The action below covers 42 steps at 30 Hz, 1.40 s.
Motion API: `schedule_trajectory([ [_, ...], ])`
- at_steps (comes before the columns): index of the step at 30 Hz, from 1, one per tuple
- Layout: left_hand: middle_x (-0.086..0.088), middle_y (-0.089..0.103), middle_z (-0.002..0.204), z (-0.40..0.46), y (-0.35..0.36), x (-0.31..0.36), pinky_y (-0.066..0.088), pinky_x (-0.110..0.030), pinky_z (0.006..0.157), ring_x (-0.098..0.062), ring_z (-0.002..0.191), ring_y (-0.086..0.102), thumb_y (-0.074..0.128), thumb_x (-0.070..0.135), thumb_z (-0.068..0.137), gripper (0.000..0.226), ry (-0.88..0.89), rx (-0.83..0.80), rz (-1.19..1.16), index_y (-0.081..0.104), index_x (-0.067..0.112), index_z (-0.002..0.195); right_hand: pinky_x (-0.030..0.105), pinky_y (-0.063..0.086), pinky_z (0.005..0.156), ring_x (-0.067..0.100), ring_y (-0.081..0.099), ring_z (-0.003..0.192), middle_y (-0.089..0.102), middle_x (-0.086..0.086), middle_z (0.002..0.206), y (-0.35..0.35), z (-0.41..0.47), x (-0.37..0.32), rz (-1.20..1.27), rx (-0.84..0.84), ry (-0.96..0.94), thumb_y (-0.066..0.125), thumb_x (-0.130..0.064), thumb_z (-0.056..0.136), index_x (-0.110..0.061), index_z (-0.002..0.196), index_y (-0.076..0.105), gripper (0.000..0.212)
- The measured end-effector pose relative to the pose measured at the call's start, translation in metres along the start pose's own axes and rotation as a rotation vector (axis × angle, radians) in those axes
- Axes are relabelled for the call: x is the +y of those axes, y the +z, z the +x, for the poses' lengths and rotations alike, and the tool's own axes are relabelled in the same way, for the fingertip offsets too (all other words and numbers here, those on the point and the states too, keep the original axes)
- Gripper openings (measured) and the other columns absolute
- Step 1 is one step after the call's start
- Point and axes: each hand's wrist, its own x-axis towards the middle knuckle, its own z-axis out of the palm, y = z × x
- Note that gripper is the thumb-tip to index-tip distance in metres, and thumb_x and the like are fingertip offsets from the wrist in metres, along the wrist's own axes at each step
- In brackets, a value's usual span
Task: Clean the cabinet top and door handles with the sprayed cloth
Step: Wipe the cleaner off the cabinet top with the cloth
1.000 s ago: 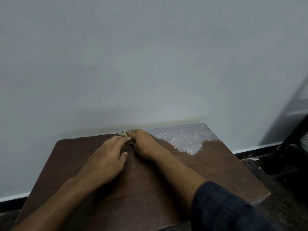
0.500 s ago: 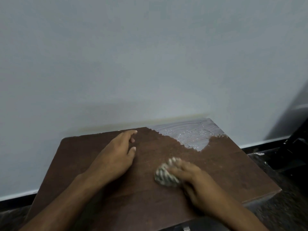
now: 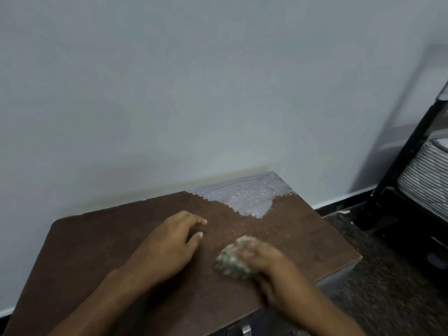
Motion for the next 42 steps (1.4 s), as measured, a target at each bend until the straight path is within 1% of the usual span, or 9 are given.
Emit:
schedule_trajectory([
  [5, 0.027, 0.052, 0.116, 0.002, 0.015, 0.011, 0.043, -0.022, 0.098, 0.007, 0.111, 0.047, 0.053, 0.038, 0.098, 0.025, 0.08, -0.028, 0.01, 0.059, 0.036, 0.122, 0.019, 0.029, 0.113, 0.019, 0.053, 0.131, 0.062, -0.003, 0.136, -0.019, -0.001, 0.023, -0.137, 0.119, 0.161, 0.051, -0.02, 0.086, -0.023, 0.128, 0.066, 0.045],
  [11, 0.024, 0.056, 0.113, 0.015, 0.017, 0.016, 0.043, -0.022, 0.097, 0.006, 0.11, 0.048, 0.049, 0.022, 0.099, 0.027, 0.112, -0.014, 0.018, 0.063, 0.034, 0.119, 0.013, 0.022, 0.115, 0.001, 0.039, 0.136, 0.055, -0.012, 0.142, 0.019, -0.013, -0.026, 0.049, -0.027, -0.04, 0.039, -0.033, 0.094, -0.033, 0.134, 0.059, 0.045],
  [13, 0.023, 0.056, 0.12, 0.015, 0.017, 0.018, 0.042, -0.019, 0.097, 0.007, 0.111, 0.048, 0.044, 0.014, 0.099, 0.037, 0.105, -0.063, 0.047, 0.061, 0.034, 0.125, 0.009, 0.02, 0.113, -0.003, 0.039, 0.134, 0.054, -0.014, 0.14, 0.003, -0.014, -0.008, 0.037, -0.03, -0.019, 0.042, -0.027, 0.088, -0.03, 0.132, 0.062, 0.048],
  [16, 0.021, 0.054, 0.13, 0.011, 0.017, 0.018, 0.037, -0.014, 0.099, 0.005, 0.118, 0.046, 0.038, 0.019, 0.103, 0.038, 0.102, -0.146, 0.113, 0.055, 0.033, 0.135, 0.006, 0.021, 0.111, 0.013, 0.051, 0.13, 0.054, -0.012, 0.134, -0.034, -0.012, 0.042, -0.083, 0.124, 0.131, 0.051, -0.011, 0.082, -0.022, 0.129, 0.065, 0.05],
  [21, 0.017, 0.052, 0.13, 0.019, 0.017, 0.022, 0.038, -0.018, 0.1, -0.002, 0.119, 0.045, 0.038, 0.015, 0.102, 0.042, 0.113, -0.265, 0.245, 0.052, 0.03, 0.139, 0.02, 0.028, 0.112, 0.02, 0.047, 0.137, 0.054, 0.001, 0.145, -0.061, 0.0, 0.1, -0.269, 0.17, 0.297, 0.054, -0.011, 0.096, -0.023, 0.14, 0.055, 0.045],
  [25, 0.013, 0.053, 0.12, 0.024, 0.019, 0.034, 0.045, -0.026, 0.096, -0.006, 0.109, 0.051, 0.041, 0.031, 0.103, 0.029, 0.109, -0.288, 0.333, 0.058, 0.026, 0.126, 0.037, 0.034, 0.116, 0.021, 0.042, 0.139, 0.049, 0.0, 0.15, -0.046, -0.008, 0.091, -0.278, 0.19, 0.333, 0.044, -0.025, 0.098, -0.027, 0.142, 0.052, 0.046],
  [31, 0.021, 0.042, 0.133, 0.034, 0.038, 0.058, 0.044, -0.024, 0.098, -0.001, 0.121, 0.044, 0.041, 0.045, 0.101, 0.037, 0.199, -0.202, 0.267, 0.051, 0.037, 0.135, 0.02, 0.022, 0.117, 0.006, 0.037, 0.139, 0.05, -0.011, 0.146, -0.034, -0.059, 0.061, -0.192, 0.104, 0.181, 0.05, -0.021, 0.096, -0.034, 0.143, 0.049, 0.049],
  [36, 0.023, 0.029, 0.154, 0.049, 0.053, 0.075, 0.035, -0.025, 0.108, -0.002, 0.138, 0.03, 0.036, 0.058, 0.1, 0.057, 0.226, -0.192, 0.26, 0.026, 0.039, 0.153, 0.024, 0.031, 0.114, 0.02, 0.049, 0.134, 0.055, 0.002, 0.143, -0.059, -0.009, 0.106, -0.267, 0.179, 0.252, 0.045, -0.026, 0.098, -0.024, 0.141, 0.054, 0.044],
  [42, 0.017, 0.046, 0.14, 0.063, 0.06, 0.08, 0.042, -0.028, 0.098, -0.009, 0.124, 0.042, 0.035, 0.059, 0.1, 0.056, 0.196, -0.176, 0.311, 0.039, 0.034, 0.149, 0.034, 0.042, 0.107, 0.029, 0.054, 0.122, 0.058, 0.01, 0.136, -0.069, 0.068, 0.149, -0.283, 0.153, 0.267, 0.049, -0.016, 0.098, -0.016, 0.142, 0.052, 0.043],
])
